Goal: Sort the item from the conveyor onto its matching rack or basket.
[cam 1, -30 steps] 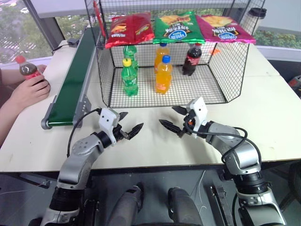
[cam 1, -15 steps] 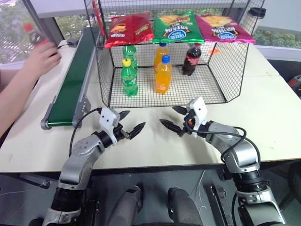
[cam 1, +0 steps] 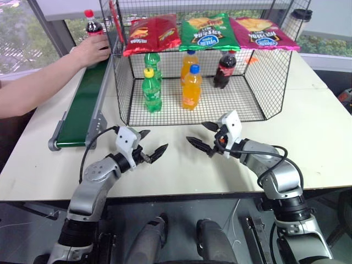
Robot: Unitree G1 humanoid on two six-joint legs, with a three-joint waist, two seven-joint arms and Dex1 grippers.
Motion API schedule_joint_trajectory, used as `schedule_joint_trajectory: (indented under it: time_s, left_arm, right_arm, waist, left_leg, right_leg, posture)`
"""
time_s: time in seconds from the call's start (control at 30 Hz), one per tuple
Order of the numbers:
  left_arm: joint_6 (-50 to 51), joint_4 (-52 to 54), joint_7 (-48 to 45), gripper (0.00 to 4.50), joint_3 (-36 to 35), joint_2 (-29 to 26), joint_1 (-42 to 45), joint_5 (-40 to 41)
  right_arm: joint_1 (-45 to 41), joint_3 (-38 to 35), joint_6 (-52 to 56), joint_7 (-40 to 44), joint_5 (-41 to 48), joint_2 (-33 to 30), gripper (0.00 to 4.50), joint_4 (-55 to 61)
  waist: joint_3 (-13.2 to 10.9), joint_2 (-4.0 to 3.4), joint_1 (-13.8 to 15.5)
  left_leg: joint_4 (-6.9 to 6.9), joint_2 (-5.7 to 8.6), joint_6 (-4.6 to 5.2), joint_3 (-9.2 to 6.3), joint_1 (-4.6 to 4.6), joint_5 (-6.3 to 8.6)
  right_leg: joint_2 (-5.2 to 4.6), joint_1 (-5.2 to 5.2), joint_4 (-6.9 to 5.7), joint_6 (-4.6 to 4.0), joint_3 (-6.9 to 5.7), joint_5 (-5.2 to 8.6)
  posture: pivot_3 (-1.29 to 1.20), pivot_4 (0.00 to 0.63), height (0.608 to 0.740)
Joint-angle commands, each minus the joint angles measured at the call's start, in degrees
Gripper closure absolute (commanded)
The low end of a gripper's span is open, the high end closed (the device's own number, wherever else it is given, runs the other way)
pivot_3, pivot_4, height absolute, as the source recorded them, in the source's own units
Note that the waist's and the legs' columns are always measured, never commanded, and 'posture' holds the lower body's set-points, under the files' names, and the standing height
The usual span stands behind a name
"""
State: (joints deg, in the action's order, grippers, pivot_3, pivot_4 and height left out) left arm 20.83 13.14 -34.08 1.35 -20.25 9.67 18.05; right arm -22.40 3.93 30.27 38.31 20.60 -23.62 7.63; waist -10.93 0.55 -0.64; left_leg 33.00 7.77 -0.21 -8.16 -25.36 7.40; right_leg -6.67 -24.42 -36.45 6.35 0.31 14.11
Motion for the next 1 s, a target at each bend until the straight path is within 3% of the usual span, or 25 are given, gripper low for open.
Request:
schedule_joint_trajectory:
  time_s: [0.03, 0.43, 0.57, 0.8, 1.0]
  left_arm:
    - [0.32, 2.67, 0.06, 0.00, -0.54, -0.98, 0.07, 0.32]
    - [6.69, 12.37, 4.12, 0.00, -5.28, -2.79, -0.76, 3.98]
    - [6.21, 15.27, 8.00, 0.00, -11.93, -4.84, -1.36, 2.77]
    - [4.98, 11.00, 12.01, 0.00, -23.34, -7.12, -3.03, 3.33]
    - [2.27, 3.70, 19.26, 0.00, -30.07, -4.39, -2.59, 2.77]
  right_arm:
    - [-0.42, 0.64, -1.50, 1.18, -1.23, -1.46, 0.03, 2.30]
    - [-0.66, 1.49, -0.61, 2.14, -1.32, -1.84, 0.03, 5.29]
    - [-1.30, 2.37, -1.20, 4.33, -1.44, -3.19, 0.03, 7.95]
    - [-4.34, 0.64, 0.99, 4.55, 1.93, -2.06, 0.03, 9.96]
    - [-7.26, -1.79, 3.22, 1.68, 5.53, 1.62, 0.03, 8.98]
  waist:
    - [0.00, 0.00, 0.00]
    - [0.00, 0.00, -0.04]
    - [0.00, 0.00, -0.09]
    - [0.00, 0.00, -0.08]
    - [-0.01, 0.00, 0.05]
  left_leg:
    - [0.00, 0.00, 0.00, 0.00, 0.00, 0.00]
    - [0.00, -0.01, 0.00, 0.00, 0.00, 0.00]
    - [-0.01, -0.03, 0.00, 0.00, 0.00, 0.00]
    - [-0.01, -0.14, 0.00, 0.01, 0.00, 0.01]
    - [-0.03, -0.15, -0.01, 0.01, 0.00, 0.01]
  right_leg:
    - [0.00, 0.00, 0.00, 0.00, 0.00, 0.00]
    - [0.01, -0.01, 0.00, 0.00, 0.00, 0.00]
    - [0.01, -0.01, 0.00, 0.00, 0.00, 0.00]
    - [0.13, -0.01, 0.02, 0.00, 0.00, 0.01]
    - [0.14, -0.03, 0.04, -0.07, 0.00, -0.04]
  posture:
    - [0.00, 0.150, 0.738]
    - [0.00, 0.150, 0.738]
    - [0.00, 0.150, 0.738]
    - [0.00, 0.150, 0.738]
    - [0.00, 0.150, 0.738]
